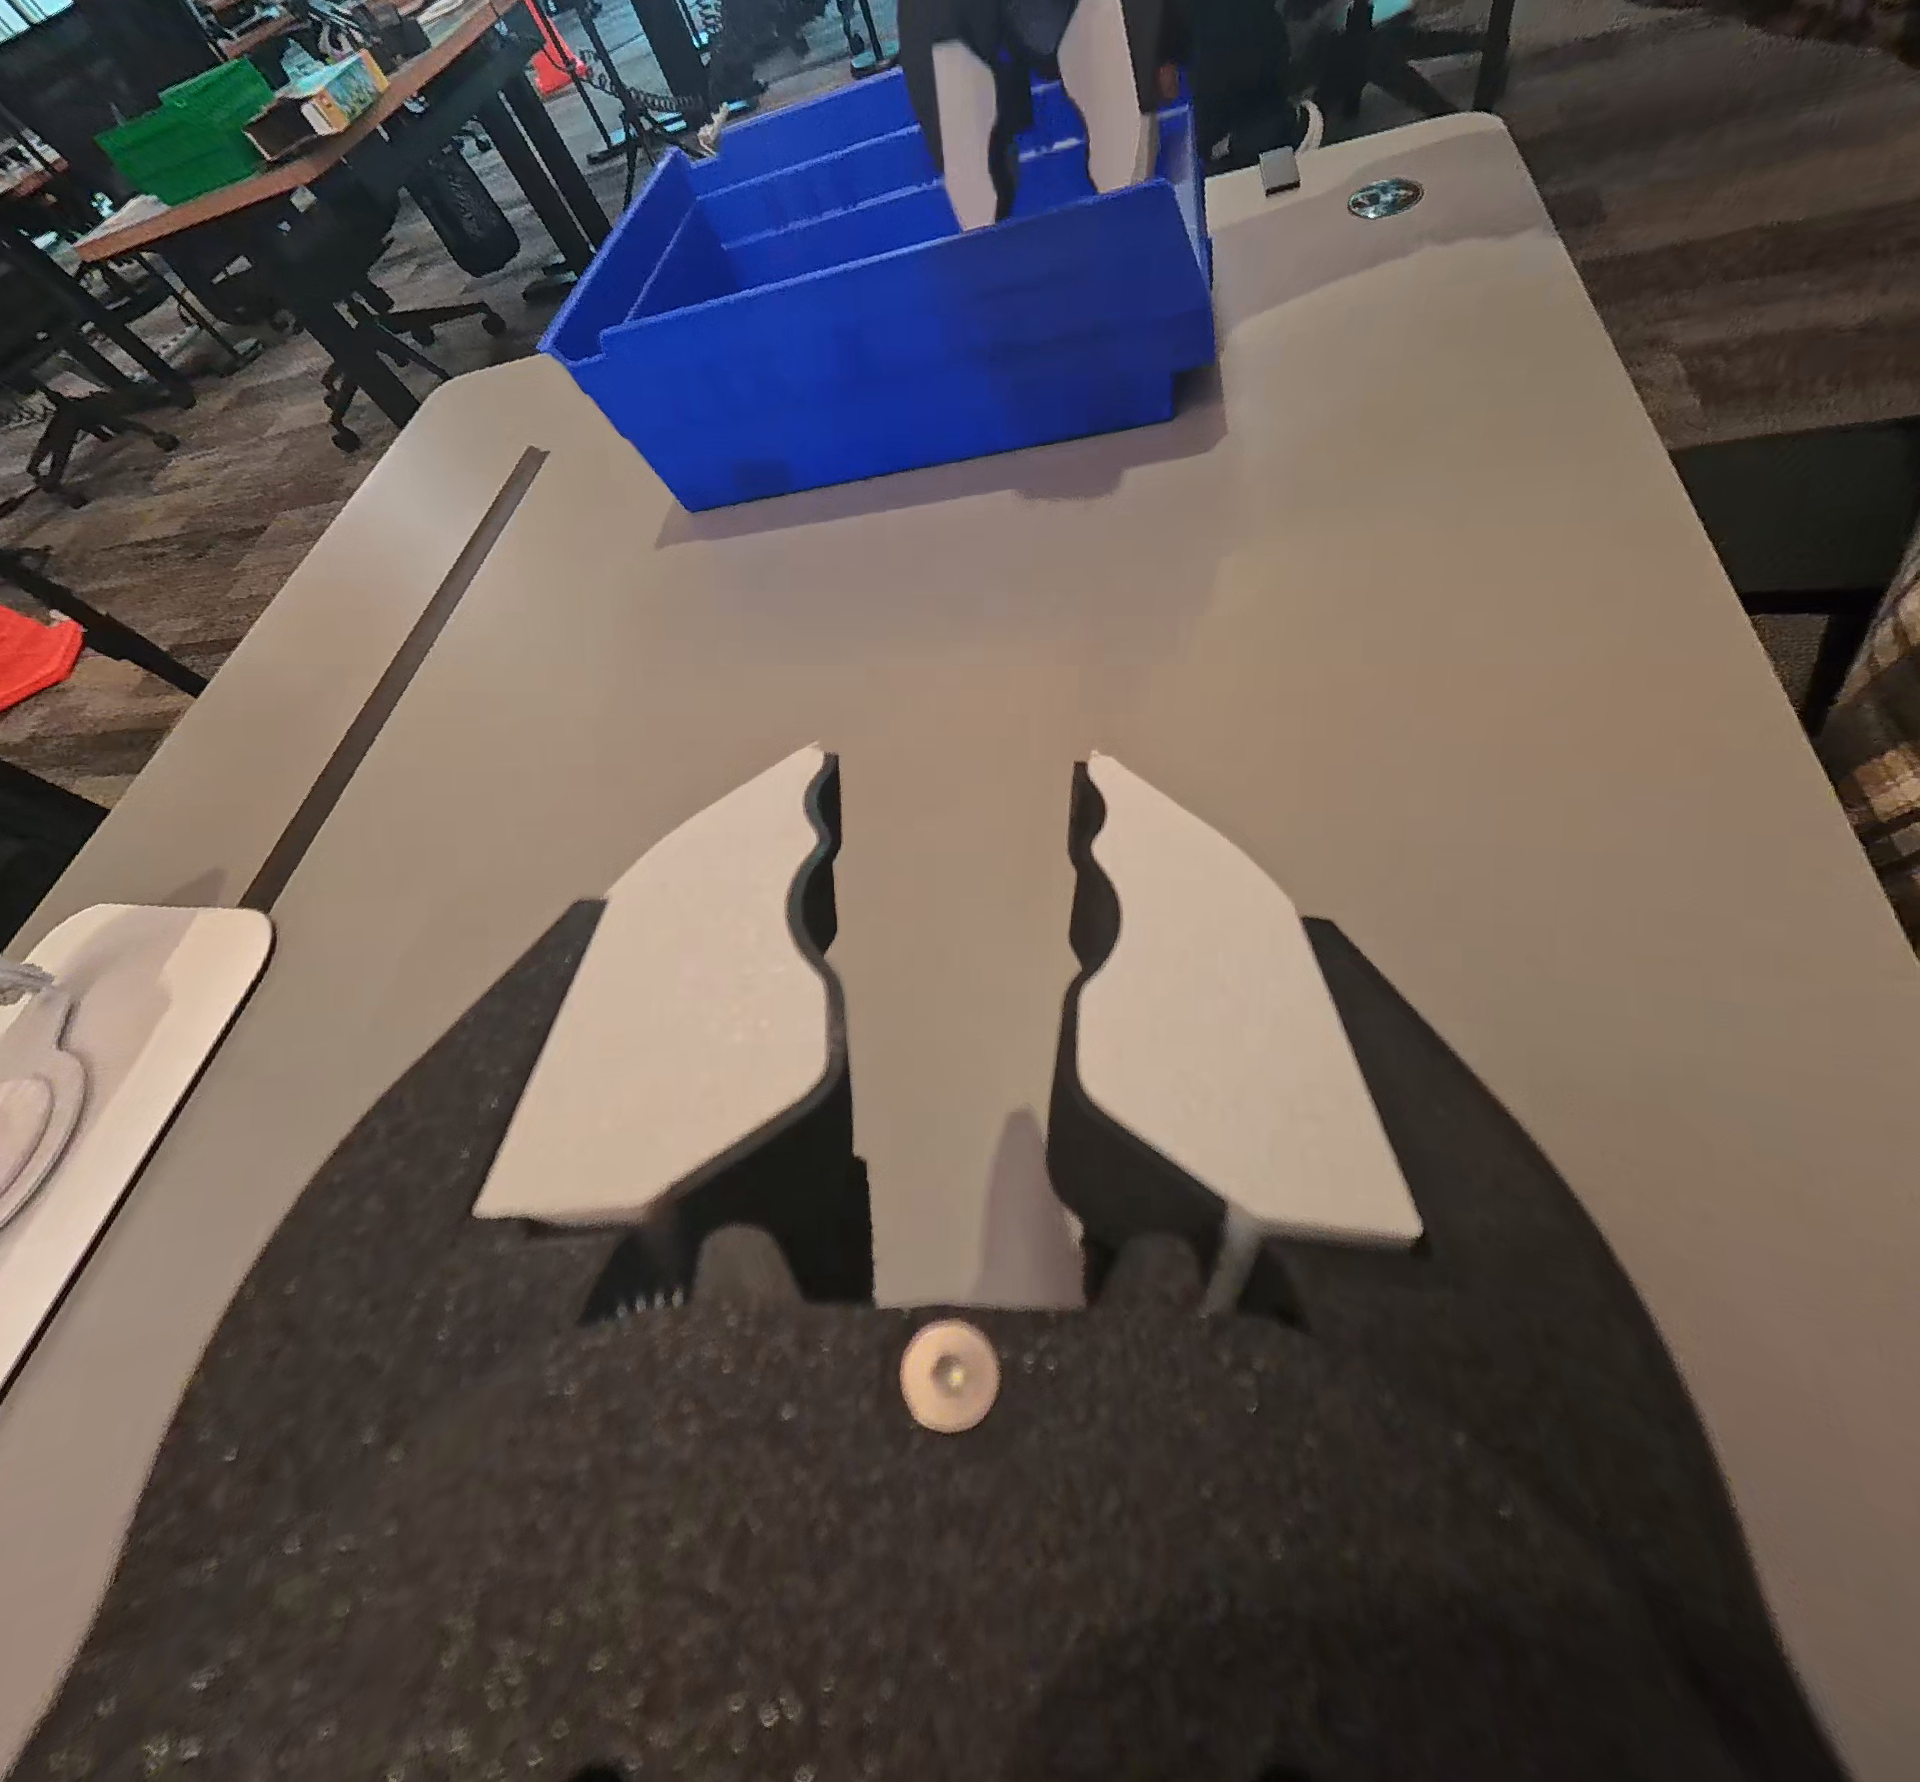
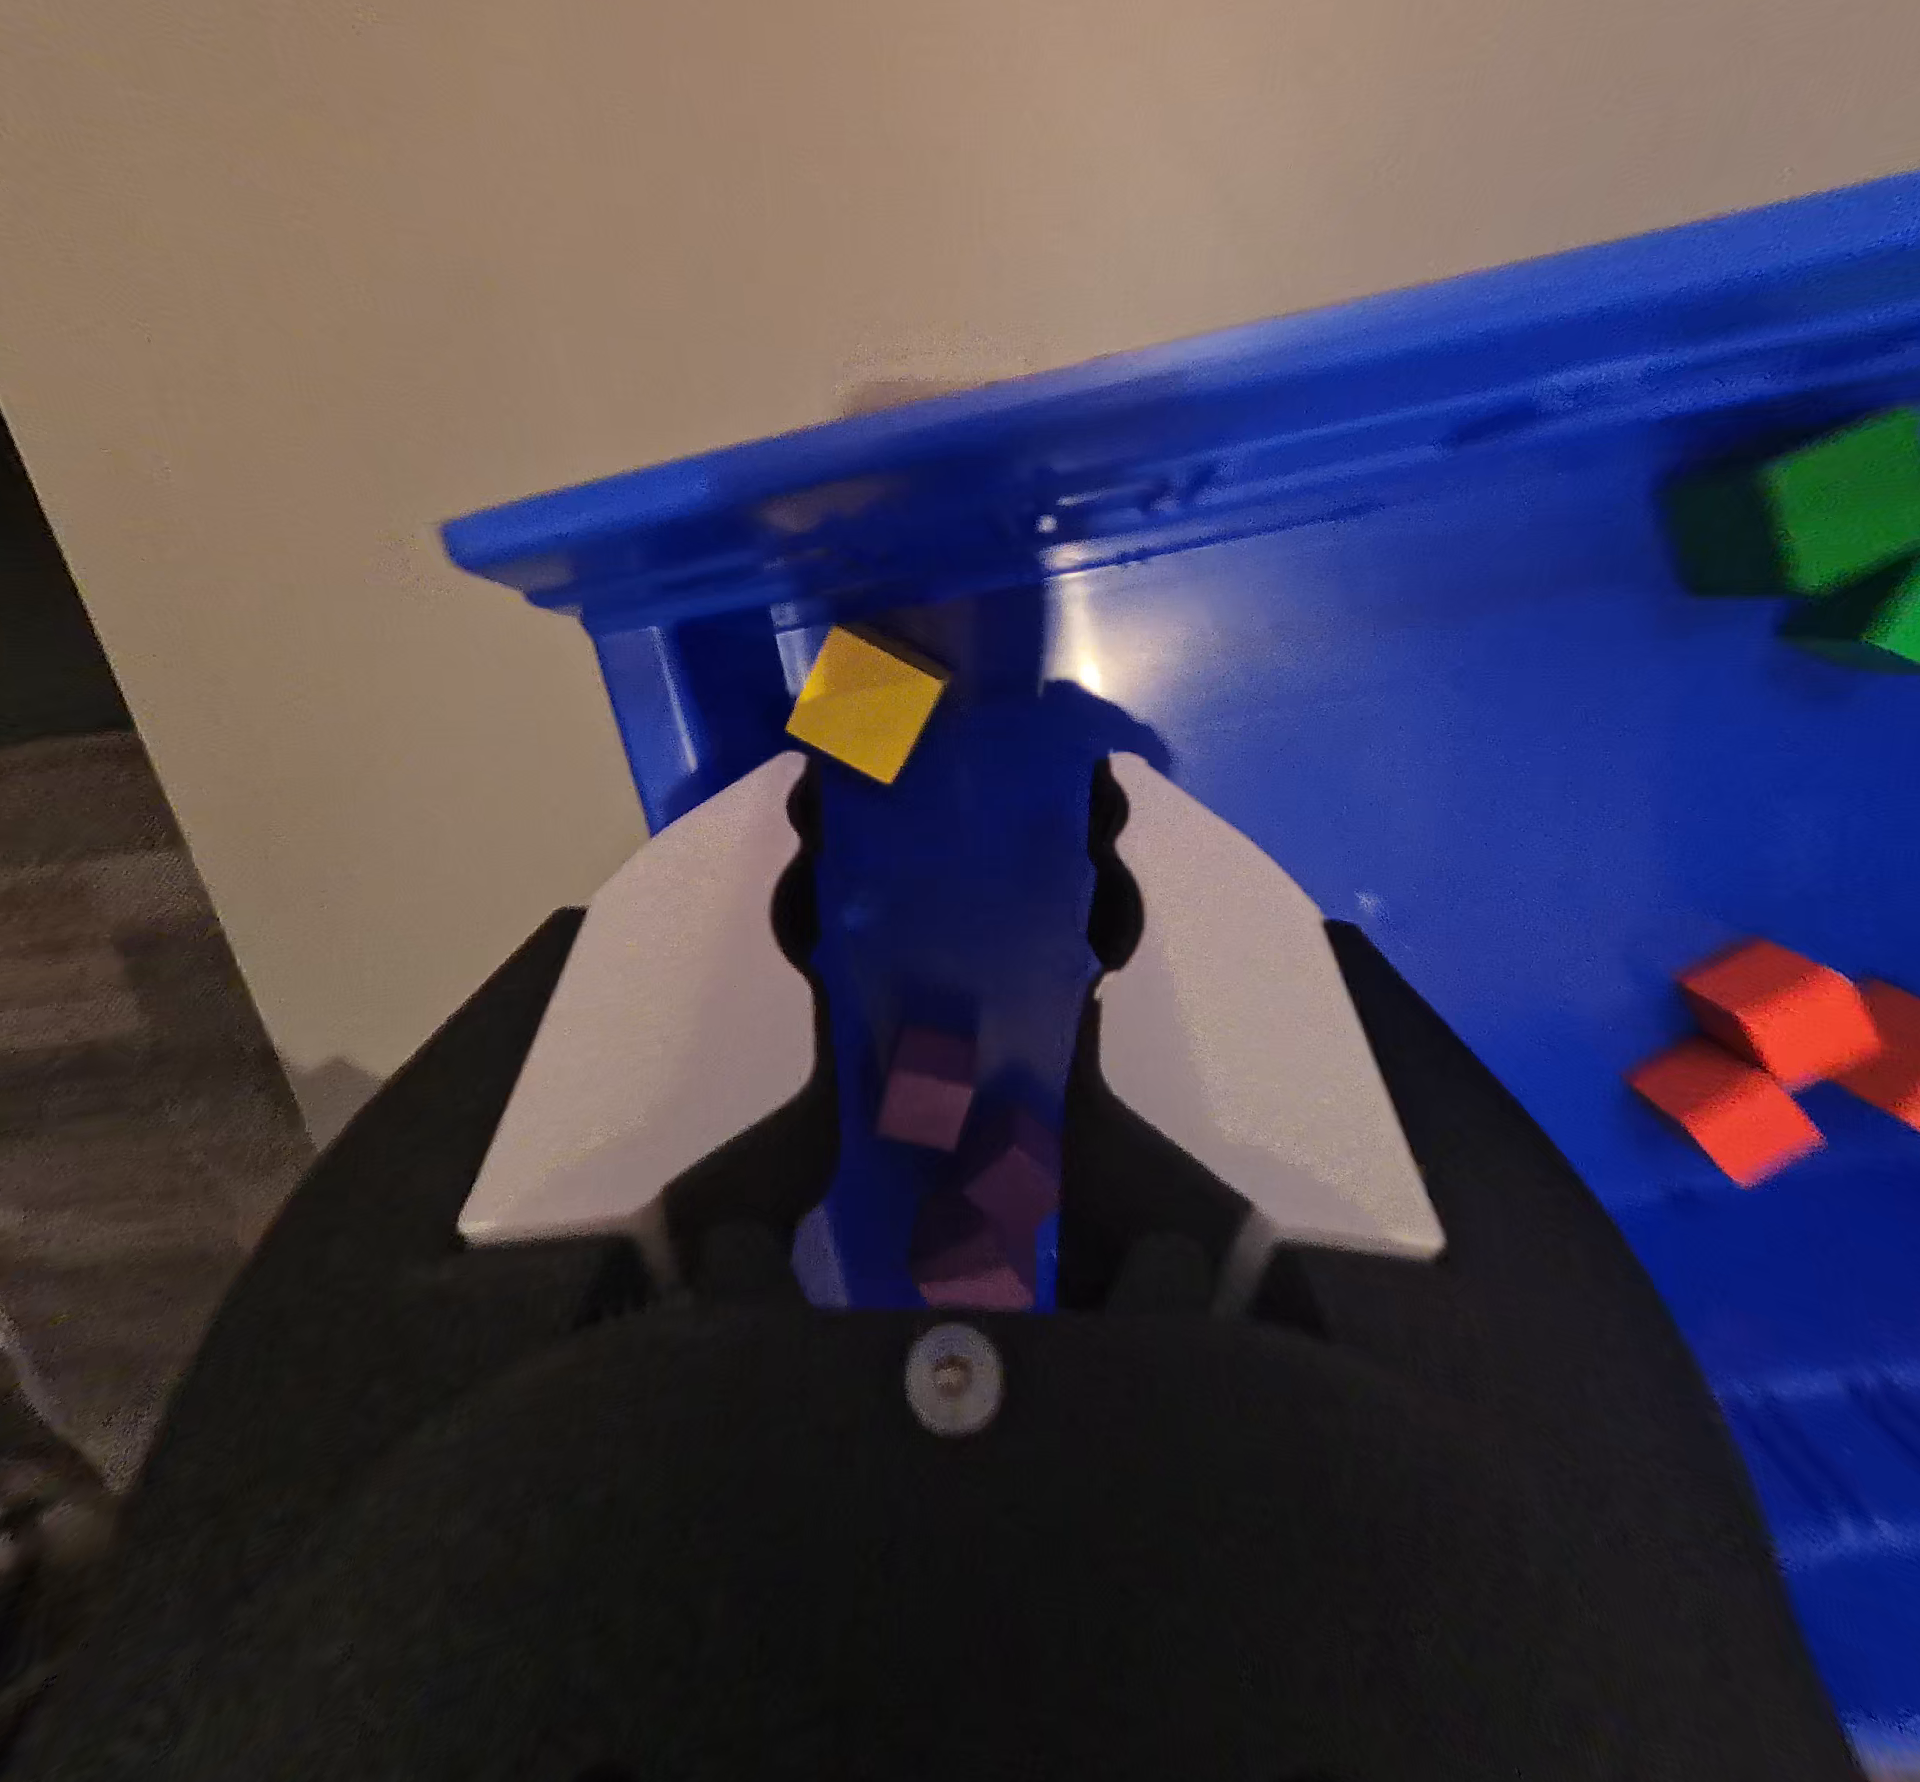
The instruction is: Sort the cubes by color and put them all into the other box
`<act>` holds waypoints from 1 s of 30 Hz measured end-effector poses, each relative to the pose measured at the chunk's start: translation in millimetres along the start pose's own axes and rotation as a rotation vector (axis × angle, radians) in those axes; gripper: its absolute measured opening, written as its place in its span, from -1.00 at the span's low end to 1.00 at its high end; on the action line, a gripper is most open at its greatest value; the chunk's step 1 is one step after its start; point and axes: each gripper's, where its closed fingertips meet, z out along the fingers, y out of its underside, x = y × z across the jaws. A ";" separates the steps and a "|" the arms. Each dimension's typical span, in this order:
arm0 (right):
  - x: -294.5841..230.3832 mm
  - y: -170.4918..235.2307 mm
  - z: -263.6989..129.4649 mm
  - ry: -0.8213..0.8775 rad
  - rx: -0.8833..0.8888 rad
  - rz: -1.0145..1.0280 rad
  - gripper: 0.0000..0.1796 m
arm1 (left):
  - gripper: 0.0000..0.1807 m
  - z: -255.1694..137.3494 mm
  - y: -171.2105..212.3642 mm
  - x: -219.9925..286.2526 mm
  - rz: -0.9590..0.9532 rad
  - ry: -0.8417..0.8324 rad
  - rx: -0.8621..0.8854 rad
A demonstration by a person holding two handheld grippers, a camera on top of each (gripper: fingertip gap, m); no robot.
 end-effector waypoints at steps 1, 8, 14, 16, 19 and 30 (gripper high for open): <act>5.2 -4.2 -15.1 0.050 0.028 0.013 -0.42 | -0.54 -2.6 0.1 -0.7 -0.004 -0.005 0.007; 20.2 -88.1 -156.1 0.392 0.580 0.190 0.00 | -0.54 -25.5 5.8 -2.6 -0.030 -0.046 0.063; -19.2 -168.8 -168.4 0.335 1.024 0.280 0.02 | -0.53 -57.9 16.0 -5.6 -0.070 -0.113 0.099; -31.5 -193.4 -149.4 0.271 1.113 0.283 0.00 | -0.53 -73.7 21.6 -7.5 -0.078 -0.146 0.102; -42.7 -229.8 -109.4 0.148 1.214 0.296 -0.03 | -0.52 -104.2 31.6 -12.6 -0.093 -0.212 0.104; -54.2 -328.1 6.6 -0.056 1.297 0.276 -0.12 | -0.52 -350.9 113.2 -68.1 -0.174 -0.705 -0.343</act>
